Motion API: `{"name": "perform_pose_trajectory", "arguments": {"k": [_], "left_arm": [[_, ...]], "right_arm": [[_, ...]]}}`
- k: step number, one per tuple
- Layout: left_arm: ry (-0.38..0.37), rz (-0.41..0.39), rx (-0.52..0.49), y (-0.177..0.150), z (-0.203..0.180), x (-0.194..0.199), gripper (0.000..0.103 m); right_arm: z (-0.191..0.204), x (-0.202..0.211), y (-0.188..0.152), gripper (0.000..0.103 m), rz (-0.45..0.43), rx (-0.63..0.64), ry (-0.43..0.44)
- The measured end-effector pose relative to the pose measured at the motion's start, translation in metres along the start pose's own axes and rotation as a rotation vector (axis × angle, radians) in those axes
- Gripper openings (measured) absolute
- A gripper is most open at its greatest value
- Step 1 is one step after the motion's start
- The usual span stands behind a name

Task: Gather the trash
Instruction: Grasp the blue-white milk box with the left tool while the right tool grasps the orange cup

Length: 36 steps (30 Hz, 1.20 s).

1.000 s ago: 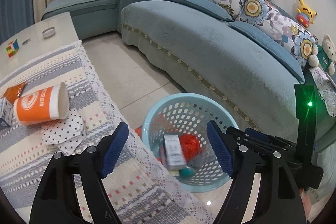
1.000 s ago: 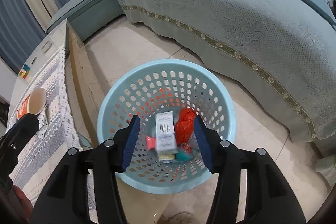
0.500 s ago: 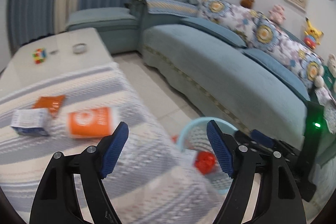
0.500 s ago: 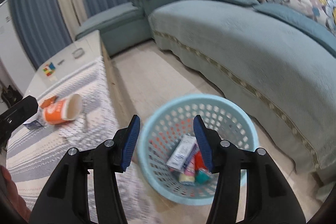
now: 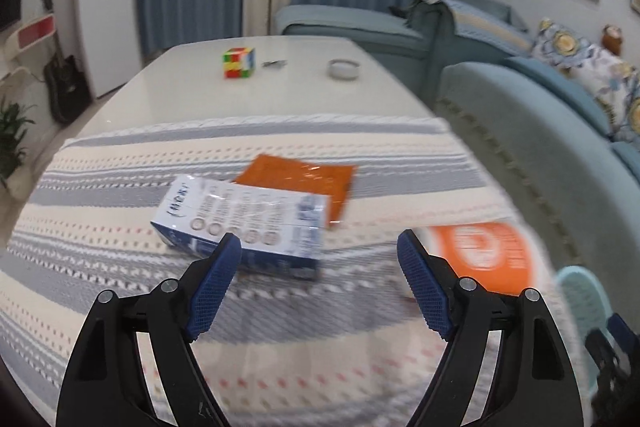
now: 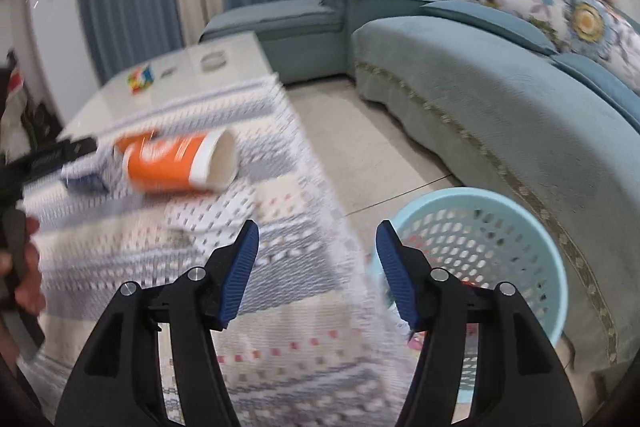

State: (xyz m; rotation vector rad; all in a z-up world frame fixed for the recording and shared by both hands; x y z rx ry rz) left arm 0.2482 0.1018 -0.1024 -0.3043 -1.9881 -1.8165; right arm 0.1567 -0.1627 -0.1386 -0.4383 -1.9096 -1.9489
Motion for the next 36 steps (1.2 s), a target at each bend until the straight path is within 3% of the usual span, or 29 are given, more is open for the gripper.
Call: {"name": "perform_pose_trajectory", "arguments": {"k": [7, 12, 17, 21, 23, 25, 28, 33, 35, 36], "left_arm": [[0.160, 0.042, -0.116, -0.014, 0.015, -0.040, 0.078], [0.153, 0.069, -0.106, -0.016, 0.030, -0.030, 0.071], [0.182, 0.086, -0.067, -0.028, 0.076, -0.002, 0.071], [0.213, 0.101, 0.041, -0.032, 0.124, 0.016, 0.070], [0.157, 0.082, 0.130, -0.026, 0.132, 0.022, 0.072], [0.048, 0.053, 0.273, -0.013, 0.133, 0.021, 0.087], [0.027, 0.091, 0.363, -0.005, 0.128, -0.002, 0.090], [0.165, 0.166, 0.230, -0.011, 0.116, -0.043, 0.089], [0.181, 0.172, 0.196, -0.018, 0.111, -0.053, 0.088], [0.179, 0.187, 0.186, -0.023, 0.108, -0.058, 0.082]], "right_arm": [[0.024, 0.001, -0.003, 0.062, -0.029, 0.135, -0.012], [0.017, -0.003, -0.005, 0.062, -0.008, 0.097, -0.009], [0.011, -0.006, -0.006, 0.062, 0.006, 0.056, -0.001], [0.012, -0.005, -0.006, 0.062, 0.003, 0.065, -0.003], [0.013, -0.004, -0.006, 0.062, 0.001, 0.074, -0.004], [0.015, -0.004, -0.006, 0.062, -0.004, 0.082, -0.006], [0.017, -0.003, -0.005, 0.062, -0.009, 0.084, -0.001], [0.017, 0.003, -0.001, 0.062, -0.039, 0.074, 0.022], [0.020, 0.004, 0.001, 0.062, -0.045, 0.077, 0.052], [0.024, 0.003, 0.002, 0.062, -0.038, 0.075, 0.081]]}}
Point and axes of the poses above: each gripper's, at about its wrist camera, not at the fingertips, and x roughly against the way its jaws point, z to its left, y to its top, the point moved 8 cm from there along -x, roughly the way its jaws point, and after that the axes turned 15 degrees about -z, right-handed, at the moved point
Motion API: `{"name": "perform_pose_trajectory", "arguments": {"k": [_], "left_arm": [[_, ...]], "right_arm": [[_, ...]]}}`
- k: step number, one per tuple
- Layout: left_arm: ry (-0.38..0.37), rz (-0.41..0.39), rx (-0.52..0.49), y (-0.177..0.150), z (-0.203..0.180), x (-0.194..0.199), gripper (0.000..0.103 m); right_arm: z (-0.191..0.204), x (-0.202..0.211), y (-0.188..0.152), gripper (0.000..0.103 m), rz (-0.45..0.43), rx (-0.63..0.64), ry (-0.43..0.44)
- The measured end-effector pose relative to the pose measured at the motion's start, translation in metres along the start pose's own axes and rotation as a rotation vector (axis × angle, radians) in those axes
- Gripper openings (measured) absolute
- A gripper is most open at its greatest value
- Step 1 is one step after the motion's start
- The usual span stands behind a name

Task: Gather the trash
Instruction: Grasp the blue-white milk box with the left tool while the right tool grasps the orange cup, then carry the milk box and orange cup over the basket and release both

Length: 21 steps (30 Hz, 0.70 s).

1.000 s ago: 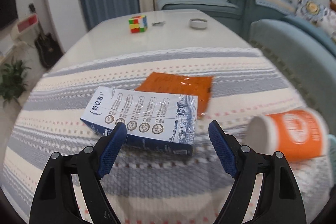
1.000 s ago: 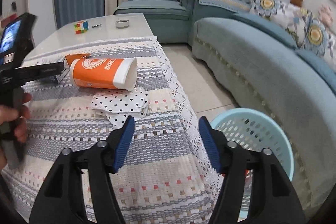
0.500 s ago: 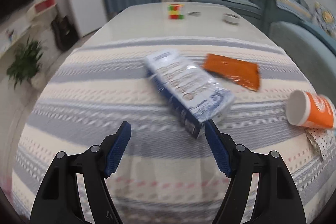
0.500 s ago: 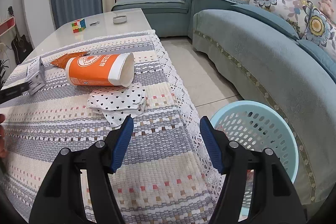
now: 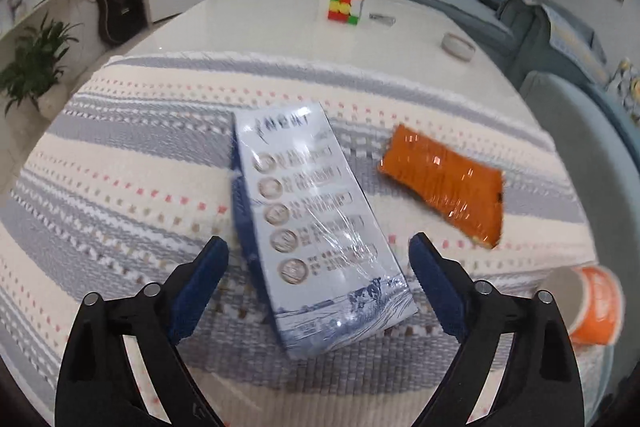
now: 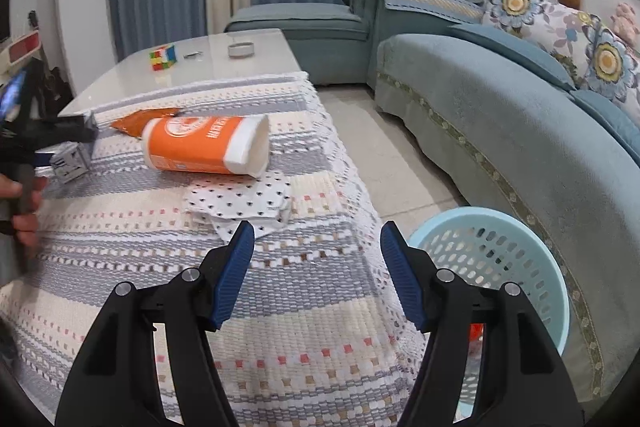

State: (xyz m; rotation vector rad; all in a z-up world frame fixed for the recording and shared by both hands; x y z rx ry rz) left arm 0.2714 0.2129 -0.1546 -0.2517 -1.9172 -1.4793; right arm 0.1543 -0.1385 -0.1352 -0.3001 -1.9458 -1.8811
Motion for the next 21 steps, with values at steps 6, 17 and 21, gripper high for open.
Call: {"name": "perform_pose_trajectory", "arguments": {"k": [6, 17, 21], "left_arm": [[-0.031, -0.043, -0.021, -0.001, 0.001, 0.002, 0.065], [-0.160, -0.152, -0.011, 0.000, -0.001, 0.036, 0.059], [-0.161, -0.102, 0.027, -0.003, 0.004, 0.028, 0.058]], "right_arm": [[0.027, -0.016, 0.020, 0.062, 0.019, -0.030, 0.128], [0.042, -0.078, 0.034, 0.061, 0.163, -0.170, 0.205], [0.080, -0.059, 0.031, 0.037, 0.165, -0.128, 0.296]]}}
Point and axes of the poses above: each gripper's, at about its wrist camera, not at the fingertips, and x roughly against the way its jaws point, z to its left, y to its top, the point moved 8 cm from there along -x, roughly the way its jaws point, and after that the axes turned 15 degrees about -z, right-handed, at the moved point
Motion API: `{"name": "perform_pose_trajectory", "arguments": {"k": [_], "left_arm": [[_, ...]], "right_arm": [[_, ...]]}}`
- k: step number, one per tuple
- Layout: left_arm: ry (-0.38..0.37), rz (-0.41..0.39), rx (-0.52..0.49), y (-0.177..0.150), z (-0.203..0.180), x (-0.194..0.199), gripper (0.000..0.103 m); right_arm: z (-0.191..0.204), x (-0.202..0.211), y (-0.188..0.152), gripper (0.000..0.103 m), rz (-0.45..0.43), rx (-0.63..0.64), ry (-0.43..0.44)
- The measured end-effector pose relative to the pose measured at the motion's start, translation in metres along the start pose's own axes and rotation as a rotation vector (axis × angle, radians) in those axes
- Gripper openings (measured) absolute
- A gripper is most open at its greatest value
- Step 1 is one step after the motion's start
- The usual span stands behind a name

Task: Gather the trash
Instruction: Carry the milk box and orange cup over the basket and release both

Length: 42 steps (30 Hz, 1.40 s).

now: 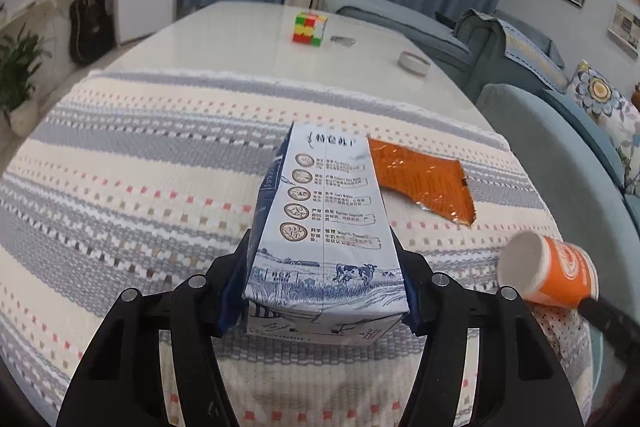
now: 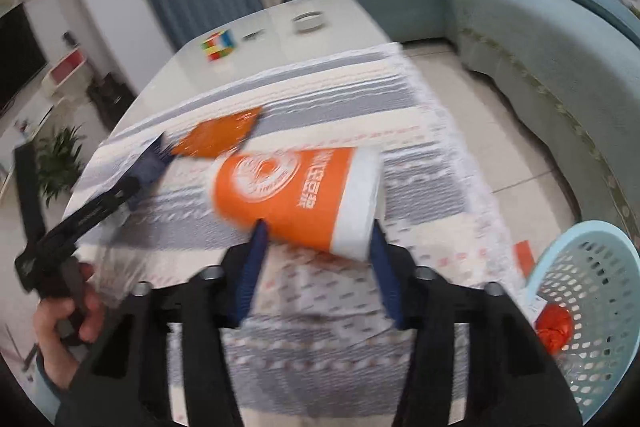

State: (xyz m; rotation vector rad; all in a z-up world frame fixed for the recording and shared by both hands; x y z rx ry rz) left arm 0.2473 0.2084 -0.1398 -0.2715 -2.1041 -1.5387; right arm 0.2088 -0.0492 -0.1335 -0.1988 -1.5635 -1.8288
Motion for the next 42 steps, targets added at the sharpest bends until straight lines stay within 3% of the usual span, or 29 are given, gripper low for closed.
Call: {"name": "perform_pose_trajectory", "arguments": {"k": [6, 11, 15, 17, 20, 23, 28, 33, 35, 39, 42], "left_arm": [[0.012, 0.023, 0.067, -0.001, 0.023, -0.001, 0.058], [0.006, 0.032, 0.091, -0.002, 0.028, -0.001, 0.058], [-0.004, 0.031, 0.086, -0.001, 0.026, 0.001, 0.058], [-0.005, 0.032, 0.083, -0.001, 0.025, 0.001, 0.058], [-0.008, 0.038, 0.081, -0.002, 0.024, -0.002, 0.058], [-0.018, 0.044, 0.078, -0.002, 0.022, -0.003, 0.058], [-0.029, 0.049, 0.078, -0.003, 0.018, -0.004, 0.058], [-0.032, 0.049, 0.081, -0.003, 0.018, -0.004, 0.058], [-0.036, 0.048, 0.083, -0.003, 0.018, -0.004, 0.058], [-0.048, 0.030, 0.072, -0.001, 0.013, 0.000, 0.057], [-0.105, -0.026, 0.054, 0.009, -0.002, 0.016, 0.056]], "right_arm": [[0.072, 0.028, -0.029, 0.036, 0.039, 0.066, 0.172], [0.059, 0.041, -0.025, 0.036, 0.001, 0.076, 0.106], [0.025, 0.022, 0.000, 0.064, -0.049, 0.025, 0.003], [0.019, 0.006, 0.009, 0.073, -0.058, 0.037, 0.002], [0.014, -0.028, 0.007, 0.075, -0.001, 0.028, -0.005], [0.016, -0.043, 0.003, 0.080, 0.029, -0.047, 0.062], [0.039, -0.047, -0.006, 0.079, 0.049, 0.007, 0.082], [0.074, -0.044, -0.013, 0.061, 0.042, 0.156, 0.048], [0.079, -0.044, -0.015, 0.049, 0.048, 0.158, 0.055], [0.076, -0.036, -0.015, 0.046, 0.046, 0.122, 0.058], [0.071, -0.012, -0.003, 0.046, -0.004, 0.108, 0.061]]}}
Point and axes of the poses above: each gripper's, at about its wrist camera, not at the fingertips, and x roughly against the way its jaws point, z to its left, y to its top, the point moved 8 cm from there along -x, roughly the way its jaws point, and after that the axes turned 15 degrees about -z, right-handed, at the moved point
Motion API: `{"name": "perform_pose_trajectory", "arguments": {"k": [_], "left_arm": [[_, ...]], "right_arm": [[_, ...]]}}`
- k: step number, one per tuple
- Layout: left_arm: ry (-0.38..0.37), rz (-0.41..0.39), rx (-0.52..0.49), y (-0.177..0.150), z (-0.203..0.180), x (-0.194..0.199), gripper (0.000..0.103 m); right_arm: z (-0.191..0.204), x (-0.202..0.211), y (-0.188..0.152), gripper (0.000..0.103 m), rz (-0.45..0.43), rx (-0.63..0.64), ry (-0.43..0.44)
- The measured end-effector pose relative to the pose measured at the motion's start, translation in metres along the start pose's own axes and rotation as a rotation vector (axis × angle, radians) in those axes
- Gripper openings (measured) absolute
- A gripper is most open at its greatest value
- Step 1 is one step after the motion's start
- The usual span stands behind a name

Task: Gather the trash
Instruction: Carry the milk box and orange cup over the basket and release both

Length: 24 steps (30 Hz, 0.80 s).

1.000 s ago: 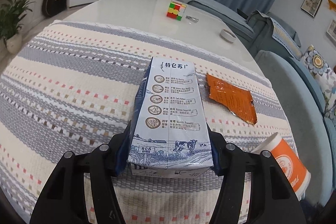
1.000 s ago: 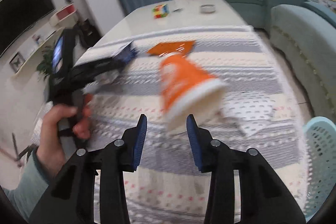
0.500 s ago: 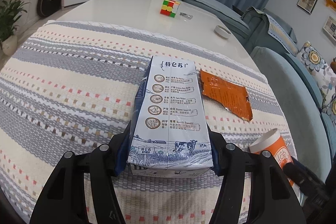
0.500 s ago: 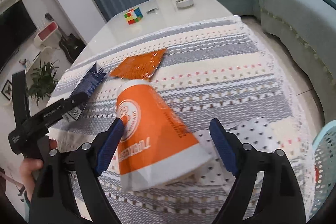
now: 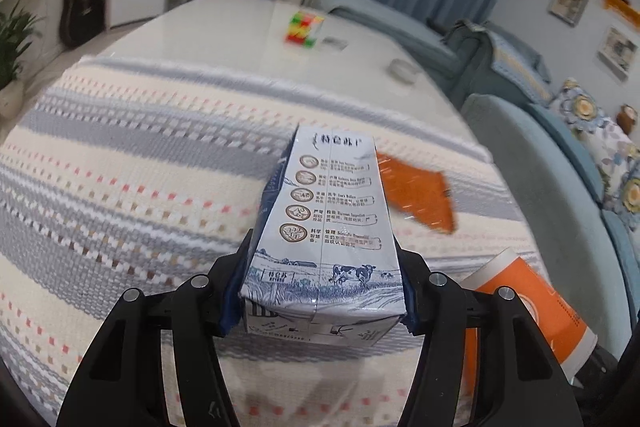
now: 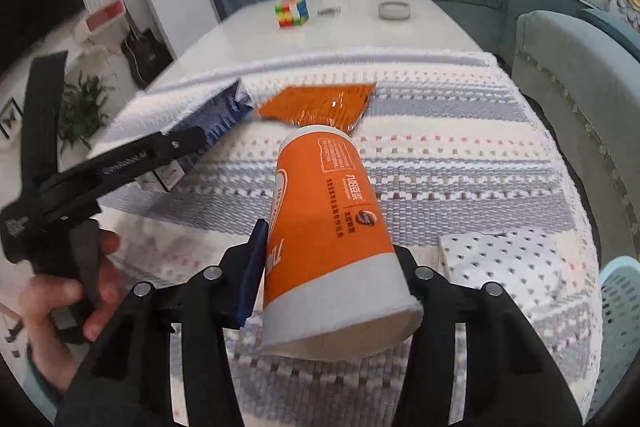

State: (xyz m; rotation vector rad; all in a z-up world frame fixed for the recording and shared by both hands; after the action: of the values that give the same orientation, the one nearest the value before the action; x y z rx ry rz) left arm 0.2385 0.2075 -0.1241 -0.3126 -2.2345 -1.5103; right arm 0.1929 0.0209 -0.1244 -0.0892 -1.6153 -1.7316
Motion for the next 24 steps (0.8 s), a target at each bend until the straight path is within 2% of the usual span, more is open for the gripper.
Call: {"name": "perform_pose_trajectory", "arguments": {"k": [3, 6, 12, 14, 19, 24], "left_arm": [[-0.074, -0.053, -0.028, 0.011, -0.023, 0.017, 0.056], [-0.159, -0.070, -0.058, 0.016, -0.057, 0.040, 0.056], [-0.291, -0.094, -0.163, 0.027, -0.148, 0.079, 0.056], [-0.336, -0.092, -0.184, 0.029, -0.183, 0.088, 0.056], [-0.414, -0.087, -0.270, 0.013, -0.259, 0.106, 0.056], [-0.490, -0.029, -0.351, -0.031, -0.329, 0.111, 0.056]], "right_arm": [[-0.013, 0.037, 0.018, 0.046, -0.056, 0.003, -0.011], [-0.036, 0.073, 0.032, 0.046, -0.109, 0.019, -0.056], [-0.115, 0.143, 0.046, 0.046, -0.192, -0.081, -0.192], [-0.148, 0.164, 0.044, 0.046, -0.212, -0.151, -0.234], [-0.214, 0.199, 0.031, 0.046, -0.220, -0.295, -0.326], [-0.275, 0.218, 0.000, 0.047, -0.193, -0.391, -0.473]]}}
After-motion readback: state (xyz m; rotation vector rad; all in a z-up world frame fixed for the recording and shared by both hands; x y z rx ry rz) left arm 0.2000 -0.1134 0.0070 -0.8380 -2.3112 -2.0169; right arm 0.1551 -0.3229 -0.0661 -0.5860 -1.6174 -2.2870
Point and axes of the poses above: each gripper's, at about its wrist camera, not at the fingertips, and x roughly against the way its jaws point, z to its left, y to its top, the point moved 8 cm from there along -x, roughly the way its jaws point, and after that the axes turned 15 degrees about -z, right-handed, at the moved point
